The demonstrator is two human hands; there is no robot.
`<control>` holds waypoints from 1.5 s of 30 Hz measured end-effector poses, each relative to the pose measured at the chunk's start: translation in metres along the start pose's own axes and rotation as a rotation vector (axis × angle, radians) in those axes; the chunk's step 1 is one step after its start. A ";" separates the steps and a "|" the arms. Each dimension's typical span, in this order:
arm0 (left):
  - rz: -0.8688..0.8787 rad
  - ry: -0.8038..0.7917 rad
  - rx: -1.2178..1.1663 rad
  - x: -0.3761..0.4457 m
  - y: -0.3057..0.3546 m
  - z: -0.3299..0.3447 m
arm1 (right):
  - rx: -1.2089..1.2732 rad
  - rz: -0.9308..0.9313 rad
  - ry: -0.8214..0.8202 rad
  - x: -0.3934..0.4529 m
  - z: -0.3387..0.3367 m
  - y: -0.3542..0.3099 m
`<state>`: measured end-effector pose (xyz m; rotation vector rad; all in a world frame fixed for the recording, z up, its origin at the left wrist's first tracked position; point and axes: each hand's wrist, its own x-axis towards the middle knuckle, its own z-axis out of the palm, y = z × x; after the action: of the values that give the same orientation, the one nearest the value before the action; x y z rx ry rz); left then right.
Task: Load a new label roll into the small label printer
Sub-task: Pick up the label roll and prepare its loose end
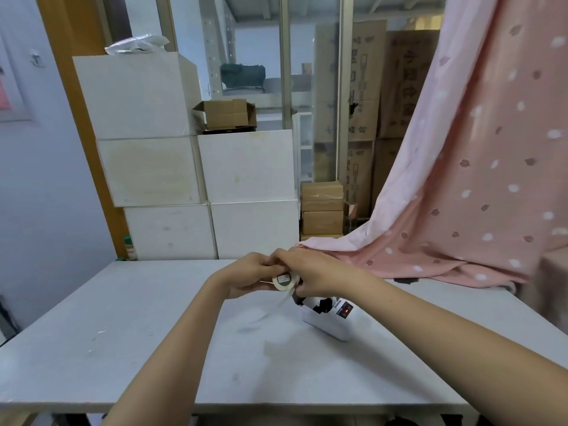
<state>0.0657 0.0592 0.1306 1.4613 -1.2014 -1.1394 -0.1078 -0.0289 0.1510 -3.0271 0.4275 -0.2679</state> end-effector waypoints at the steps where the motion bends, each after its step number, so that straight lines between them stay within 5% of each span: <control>1: 0.011 0.014 -0.012 0.001 0.000 0.002 | 0.040 0.015 0.027 -0.003 0.001 0.004; 11: 0.288 0.423 -0.035 0.013 0.002 0.036 | 0.720 0.425 0.537 -0.021 0.037 0.014; 18: 0.513 0.490 0.428 0.013 -0.005 0.061 | 1.421 0.628 0.431 -0.027 0.027 0.018; 25: 0.673 0.423 0.629 0.006 -0.003 0.076 | 1.433 0.579 0.183 -0.039 0.022 0.029; 33: 0.594 0.351 0.829 0.008 -0.003 0.084 | 1.292 0.606 0.165 -0.044 0.022 0.035; 45: 0.544 0.414 0.738 0.017 -0.019 0.096 | 1.270 0.664 0.212 -0.041 0.028 0.033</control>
<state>-0.0235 0.0363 0.0940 1.6219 -1.6516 0.0059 -0.1504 -0.0476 0.1142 -1.5364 0.8224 -0.5316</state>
